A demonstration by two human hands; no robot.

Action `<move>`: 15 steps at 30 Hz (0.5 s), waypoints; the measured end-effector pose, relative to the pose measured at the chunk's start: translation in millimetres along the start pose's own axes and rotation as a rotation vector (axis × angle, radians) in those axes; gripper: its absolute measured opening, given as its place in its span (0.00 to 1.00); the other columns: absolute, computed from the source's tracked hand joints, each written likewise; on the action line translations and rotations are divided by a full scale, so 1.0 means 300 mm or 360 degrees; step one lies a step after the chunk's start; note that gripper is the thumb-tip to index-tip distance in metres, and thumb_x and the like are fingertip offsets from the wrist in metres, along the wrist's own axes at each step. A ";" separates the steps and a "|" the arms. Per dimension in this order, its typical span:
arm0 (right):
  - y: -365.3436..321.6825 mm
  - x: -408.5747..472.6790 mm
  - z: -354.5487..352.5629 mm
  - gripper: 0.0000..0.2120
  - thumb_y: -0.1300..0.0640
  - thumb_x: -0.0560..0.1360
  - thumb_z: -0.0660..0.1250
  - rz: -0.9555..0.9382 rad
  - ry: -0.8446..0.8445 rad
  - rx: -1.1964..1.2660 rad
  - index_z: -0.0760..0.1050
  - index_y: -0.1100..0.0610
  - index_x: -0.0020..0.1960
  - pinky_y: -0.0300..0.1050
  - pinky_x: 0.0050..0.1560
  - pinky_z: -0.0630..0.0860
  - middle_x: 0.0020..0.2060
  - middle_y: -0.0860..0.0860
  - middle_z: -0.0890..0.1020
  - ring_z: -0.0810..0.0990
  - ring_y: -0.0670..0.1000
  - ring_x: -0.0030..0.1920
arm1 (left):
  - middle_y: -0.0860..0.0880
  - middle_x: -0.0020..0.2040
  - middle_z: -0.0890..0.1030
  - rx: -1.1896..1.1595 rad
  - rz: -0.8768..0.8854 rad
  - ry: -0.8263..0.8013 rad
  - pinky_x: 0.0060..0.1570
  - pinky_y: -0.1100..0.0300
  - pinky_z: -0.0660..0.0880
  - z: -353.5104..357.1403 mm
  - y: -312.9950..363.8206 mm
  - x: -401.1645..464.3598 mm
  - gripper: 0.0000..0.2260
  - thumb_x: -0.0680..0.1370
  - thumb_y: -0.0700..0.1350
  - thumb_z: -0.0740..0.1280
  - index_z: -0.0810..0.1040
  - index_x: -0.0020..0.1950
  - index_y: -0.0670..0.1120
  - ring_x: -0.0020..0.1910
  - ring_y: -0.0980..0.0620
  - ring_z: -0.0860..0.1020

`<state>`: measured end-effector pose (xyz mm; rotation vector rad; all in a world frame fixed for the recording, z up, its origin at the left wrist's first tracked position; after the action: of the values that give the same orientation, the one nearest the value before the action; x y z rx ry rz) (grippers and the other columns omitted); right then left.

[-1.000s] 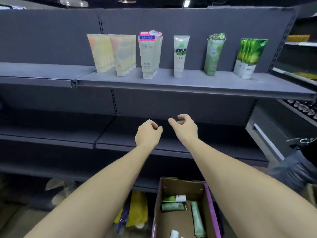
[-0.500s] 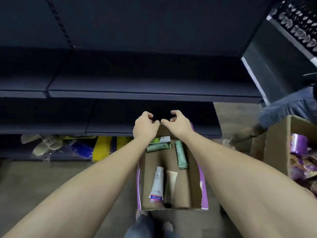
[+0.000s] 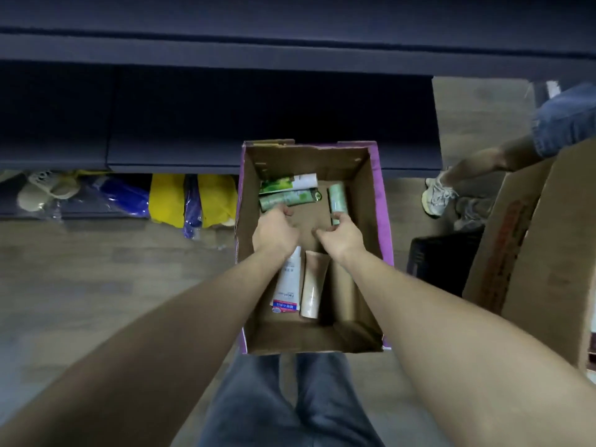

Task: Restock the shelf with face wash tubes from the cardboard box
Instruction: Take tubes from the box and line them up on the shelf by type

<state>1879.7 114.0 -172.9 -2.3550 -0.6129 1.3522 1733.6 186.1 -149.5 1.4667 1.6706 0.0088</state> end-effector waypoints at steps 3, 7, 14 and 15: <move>0.140 0.040 0.066 0.31 0.51 0.73 0.72 0.0159 -0.0108 -0.0064 0.66 0.54 0.73 0.41 0.62 0.71 0.64 0.53 0.78 0.78 0.54 0.62 | 0.46 0.56 0.81 0.0019 -0.0108 -0.0034 0.55 0.56 0.75 0.088 -0.070 0.032 0.15 0.75 0.43 0.64 0.78 0.60 0.49 0.57 0.44 0.78; 0.285 0.075 0.138 0.32 0.52 0.73 0.73 0.0278 -0.0188 -0.0180 0.65 0.54 0.73 0.44 0.64 0.70 0.66 0.53 0.76 0.76 0.55 0.65 | 0.46 0.57 0.81 0.0008 -0.0210 -0.0062 0.53 0.59 0.75 0.188 -0.145 0.068 0.13 0.76 0.42 0.65 0.78 0.60 0.48 0.57 0.45 0.79; 0.446 0.113 0.254 0.34 0.49 0.67 0.76 0.0455 -0.0148 -0.0190 0.66 0.52 0.68 0.44 0.54 0.75 0.61 0.52 0.78 0.79 0.57 0.60 | 0.44 0.66 0.73 -0.0054 -0.0431 -0.0177 0.65 0.53 0.70 0.354 -0.277 0.112 0.29 0.73 0.49 0.73 0.68 0.71 0.46 0.65 0.44 0.72; 0.465 0.112 0.277 0.35 0.49 0.66 0.76 0.0483 -0.0144 -0.0183 0.64 0.51 0.67 0.46 0.55 0.76 0.60 0.52 0.78 0.79 0.57 0.59 | 0.44 0.68 0.73 -0.0057 -0.0488 -0.0221 0.66 0.52 0.69 0.387 -0.304 0.127 0.29 0.73 0.49 0.73 0.67 0.72 0.44 0.67 0.44 0.72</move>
<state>1848.9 21.6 -307.0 -2.5710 -0.3758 1.5972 1734.4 128.8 -290.7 1.1451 1.7539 -0.2254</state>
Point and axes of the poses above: each hand's wrist, its own x-axis towards the middle knuckle, its own z-axis out of the palm, y = z × x, the point moved 7 cm from there along x, towards the middle knuckle
